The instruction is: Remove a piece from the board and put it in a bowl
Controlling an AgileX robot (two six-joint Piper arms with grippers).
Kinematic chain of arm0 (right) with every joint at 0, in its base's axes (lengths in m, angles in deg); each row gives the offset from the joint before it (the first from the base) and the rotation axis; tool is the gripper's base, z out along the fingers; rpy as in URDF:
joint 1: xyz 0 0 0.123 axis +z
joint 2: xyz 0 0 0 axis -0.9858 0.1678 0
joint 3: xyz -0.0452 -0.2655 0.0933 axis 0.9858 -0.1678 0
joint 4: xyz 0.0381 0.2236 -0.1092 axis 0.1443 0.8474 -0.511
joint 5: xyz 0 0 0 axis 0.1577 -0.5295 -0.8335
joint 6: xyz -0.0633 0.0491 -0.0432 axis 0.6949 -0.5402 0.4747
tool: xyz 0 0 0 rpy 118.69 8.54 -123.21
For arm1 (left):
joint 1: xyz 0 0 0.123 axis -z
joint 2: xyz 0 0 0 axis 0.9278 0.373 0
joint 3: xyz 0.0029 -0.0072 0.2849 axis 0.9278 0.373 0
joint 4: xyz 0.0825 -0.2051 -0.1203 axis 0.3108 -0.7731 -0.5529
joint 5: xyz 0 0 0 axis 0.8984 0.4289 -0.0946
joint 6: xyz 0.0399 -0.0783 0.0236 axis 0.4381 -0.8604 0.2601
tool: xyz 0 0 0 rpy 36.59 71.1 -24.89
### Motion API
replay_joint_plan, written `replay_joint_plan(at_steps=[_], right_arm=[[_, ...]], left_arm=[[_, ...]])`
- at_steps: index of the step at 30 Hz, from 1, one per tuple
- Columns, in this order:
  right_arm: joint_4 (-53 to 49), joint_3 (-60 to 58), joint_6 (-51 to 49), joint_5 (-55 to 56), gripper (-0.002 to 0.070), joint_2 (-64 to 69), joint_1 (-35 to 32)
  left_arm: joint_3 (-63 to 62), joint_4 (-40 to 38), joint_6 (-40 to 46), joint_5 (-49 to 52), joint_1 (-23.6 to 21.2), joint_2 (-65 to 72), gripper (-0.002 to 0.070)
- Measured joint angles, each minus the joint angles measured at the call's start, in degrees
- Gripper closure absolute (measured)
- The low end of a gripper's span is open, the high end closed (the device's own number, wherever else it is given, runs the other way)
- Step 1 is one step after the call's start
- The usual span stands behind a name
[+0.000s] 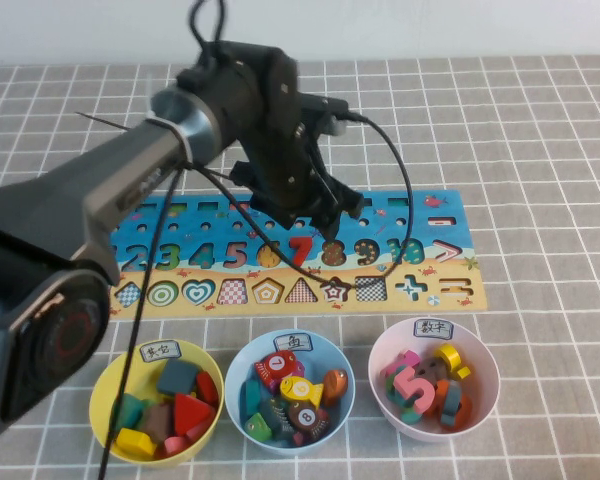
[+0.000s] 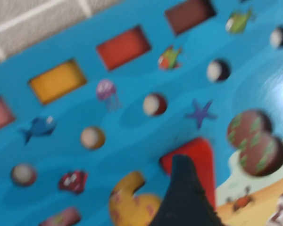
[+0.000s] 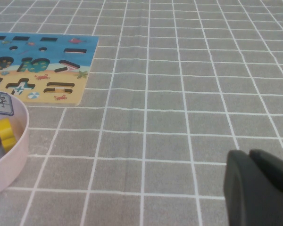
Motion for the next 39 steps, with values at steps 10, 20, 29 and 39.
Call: replay_joint_plan(at_steps=[10, 20, 29, 39], right_arm=[[0.0, 0.0, 0.0, 0.0, 0.0694, 0.0, 0.0], [0.0, 0.0, 0.0, 0.0, 0.0694, 0.0, 0.0], [0.0, 0.0, 0.0, 0.0, 0.0694, 0.0, 0.0], [-1.8, 0.0, 0.0, 0.0, 0.0694, 0.0, 0.0]], left_arm=[[0.0, 10.8, -10.4, 0.9, 3.0, 0.0, 0.0258], [-0.1, 10.4, -14.3, 0.3, 1.8, 1.6, 0.0258], [-0.4, 9.7, -14.4, 0.0, 1.2, 3.7, 0.0258], [-0.6, 9.3, -14.6, 0.0, 1.2, 3.9, 0.0259]])
